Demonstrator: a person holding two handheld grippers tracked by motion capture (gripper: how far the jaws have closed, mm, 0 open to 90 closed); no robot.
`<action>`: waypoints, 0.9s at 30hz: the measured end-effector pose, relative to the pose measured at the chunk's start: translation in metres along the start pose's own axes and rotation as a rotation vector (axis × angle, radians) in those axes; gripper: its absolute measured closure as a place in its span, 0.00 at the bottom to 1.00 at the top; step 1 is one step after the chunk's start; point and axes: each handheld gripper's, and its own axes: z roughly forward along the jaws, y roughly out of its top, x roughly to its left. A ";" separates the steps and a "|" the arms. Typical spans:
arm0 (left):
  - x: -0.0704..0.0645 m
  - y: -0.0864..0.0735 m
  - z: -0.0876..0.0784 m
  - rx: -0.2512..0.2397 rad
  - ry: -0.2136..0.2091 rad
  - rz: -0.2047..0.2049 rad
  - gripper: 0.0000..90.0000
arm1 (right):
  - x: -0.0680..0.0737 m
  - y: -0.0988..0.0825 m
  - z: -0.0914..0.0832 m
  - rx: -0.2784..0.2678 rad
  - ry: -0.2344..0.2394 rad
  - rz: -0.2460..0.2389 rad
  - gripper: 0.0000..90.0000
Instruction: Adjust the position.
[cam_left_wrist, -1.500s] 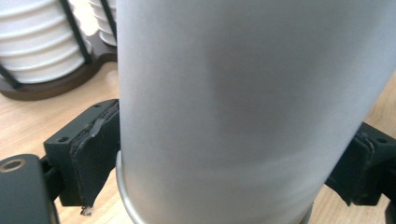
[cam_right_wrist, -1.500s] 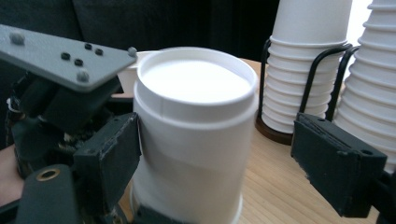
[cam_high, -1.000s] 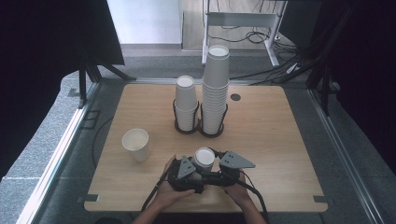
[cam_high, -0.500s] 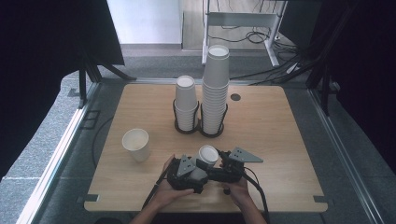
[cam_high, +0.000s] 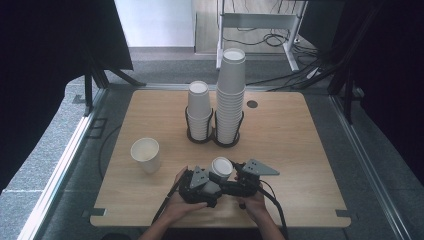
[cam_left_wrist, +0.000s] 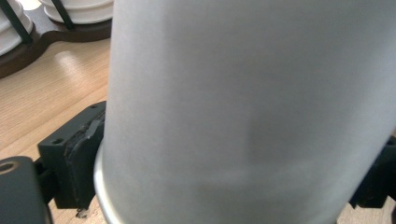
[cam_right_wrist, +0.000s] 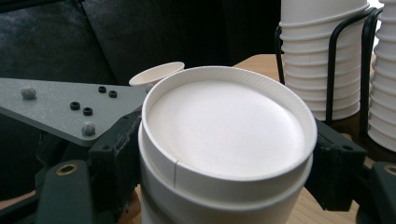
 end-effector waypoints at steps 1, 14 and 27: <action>0.000 0.000 0.000 0.001 0.000 0.002 0.08 | 0.000 0.000 0.000 0.001 -0.002 -0.001 0.25; 0.006 0.001 -0.006 0.015 0.074 0.049 0.09 | 0.001 0.015 -0.014 0.015 -0.035 -0.087 0.14; 0.017 0.007 -0.015 0.002 0.177 0.114 0.09 | -0.010 0.033 -0.035 0.119 -0.030 -0.173 0.14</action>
